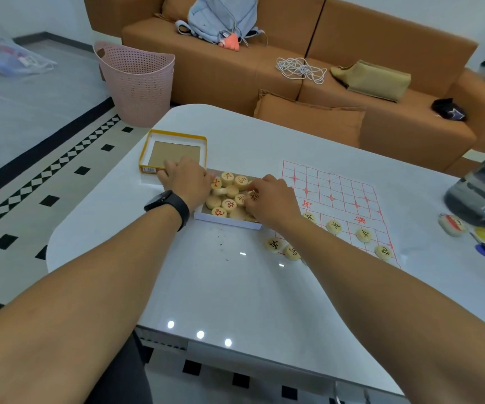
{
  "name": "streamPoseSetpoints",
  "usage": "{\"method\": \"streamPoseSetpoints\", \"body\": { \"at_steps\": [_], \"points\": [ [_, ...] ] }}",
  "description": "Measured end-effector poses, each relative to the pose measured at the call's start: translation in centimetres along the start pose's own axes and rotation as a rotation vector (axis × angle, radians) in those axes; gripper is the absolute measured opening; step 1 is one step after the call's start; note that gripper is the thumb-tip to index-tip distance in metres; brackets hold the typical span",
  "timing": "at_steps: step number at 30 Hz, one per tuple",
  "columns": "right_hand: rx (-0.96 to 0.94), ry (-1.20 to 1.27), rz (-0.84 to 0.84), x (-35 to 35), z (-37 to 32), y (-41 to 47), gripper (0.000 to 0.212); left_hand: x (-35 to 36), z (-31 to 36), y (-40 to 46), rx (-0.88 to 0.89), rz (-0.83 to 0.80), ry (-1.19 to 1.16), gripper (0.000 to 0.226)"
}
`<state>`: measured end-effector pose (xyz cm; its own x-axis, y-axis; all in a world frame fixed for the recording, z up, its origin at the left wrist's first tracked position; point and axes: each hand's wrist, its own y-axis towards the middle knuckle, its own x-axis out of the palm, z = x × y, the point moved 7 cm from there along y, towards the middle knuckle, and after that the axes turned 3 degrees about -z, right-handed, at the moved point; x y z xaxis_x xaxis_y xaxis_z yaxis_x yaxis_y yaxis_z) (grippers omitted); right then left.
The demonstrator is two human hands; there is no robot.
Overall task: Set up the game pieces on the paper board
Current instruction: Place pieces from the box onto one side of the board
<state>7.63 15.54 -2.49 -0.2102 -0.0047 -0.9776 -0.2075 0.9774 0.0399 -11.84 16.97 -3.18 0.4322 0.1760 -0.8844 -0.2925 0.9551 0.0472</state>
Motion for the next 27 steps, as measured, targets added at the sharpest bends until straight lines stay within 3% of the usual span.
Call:
{"method": "streamPoseSetpoints", "body": {
  "at_steps": [9, 19, 22, 24, 27],
  "points": [
    [-0.002, 0.223, -0.037, -0.4, 0.6, -1.1, 0.040, 0.2, 1.7, -1.3, 0.152, 0.027, 0.105, 0.027],
    [0.009, 0.286, -0.021, -0.4, 2.0, -1.5, 0.034, -0.3, 1.9, -1.7, 0.172, 0.037, 0.241, 0.030],
    [0.078, 0.163, 0.005, -0.3, 2.4, -0.9, 0.035, -0.2, 2.0, -1.8, 0.138, -0.073, 0.078, 0.042],
    [0.117, 0.097, -0.038, 0.0, 1.9, -0.4, 0.035, -0.1, 1.8, -2.3, 0.166, -0.132, 0.106, 0.053],
    [0.196, 0.086, -0.053, -0.3, 1.9, 0.0, 0.033, 0.2, 1.8, -2.7, 0.192, -0.140, 0.145, 0.050]
  ]
}}
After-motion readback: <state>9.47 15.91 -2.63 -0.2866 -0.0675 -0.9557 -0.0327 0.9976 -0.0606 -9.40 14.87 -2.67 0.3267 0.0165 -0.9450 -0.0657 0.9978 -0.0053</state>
